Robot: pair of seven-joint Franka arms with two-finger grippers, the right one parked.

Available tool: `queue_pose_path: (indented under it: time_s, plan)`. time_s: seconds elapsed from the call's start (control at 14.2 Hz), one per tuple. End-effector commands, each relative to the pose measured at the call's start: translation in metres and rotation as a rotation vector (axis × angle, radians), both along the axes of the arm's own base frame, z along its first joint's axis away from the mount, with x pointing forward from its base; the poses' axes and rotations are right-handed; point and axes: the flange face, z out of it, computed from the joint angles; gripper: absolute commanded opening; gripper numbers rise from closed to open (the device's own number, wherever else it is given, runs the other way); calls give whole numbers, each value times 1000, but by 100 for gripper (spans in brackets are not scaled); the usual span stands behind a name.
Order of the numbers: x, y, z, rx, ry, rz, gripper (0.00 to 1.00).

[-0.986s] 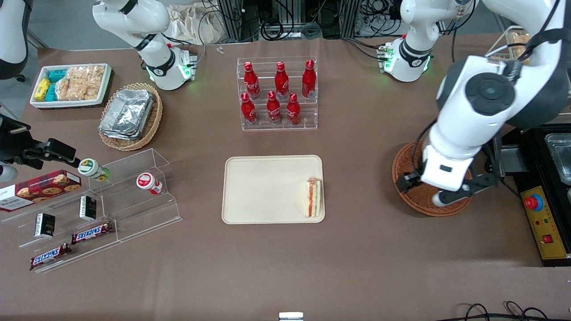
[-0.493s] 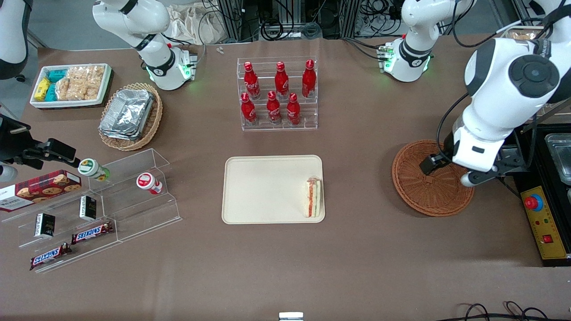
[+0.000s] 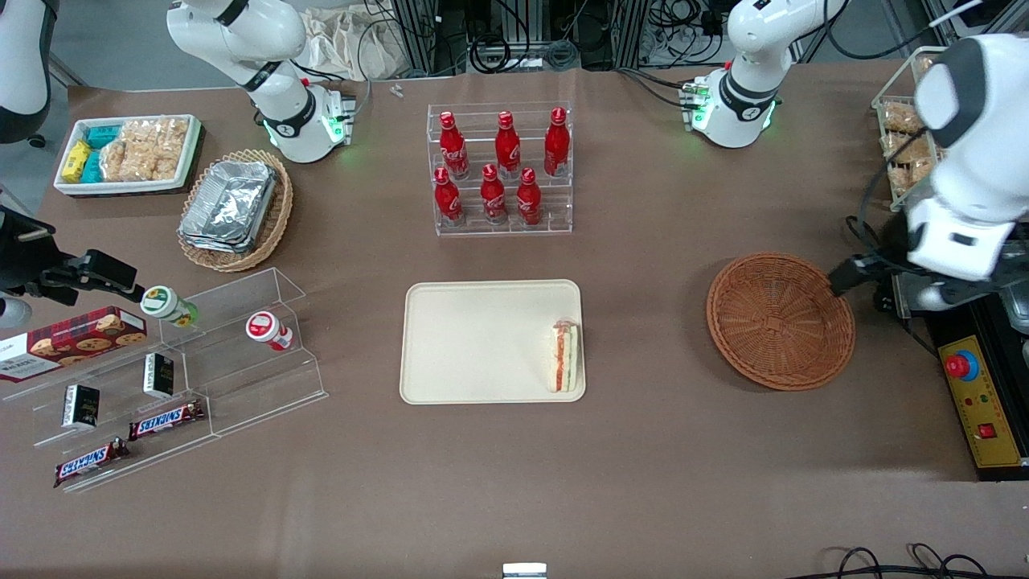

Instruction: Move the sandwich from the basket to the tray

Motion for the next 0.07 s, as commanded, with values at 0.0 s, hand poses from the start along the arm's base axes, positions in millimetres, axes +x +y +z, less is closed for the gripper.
queue_pose_path:
  time_s: [0.0]
  plan:
    - [5, 14, 6, -34, 16, 12, 100]
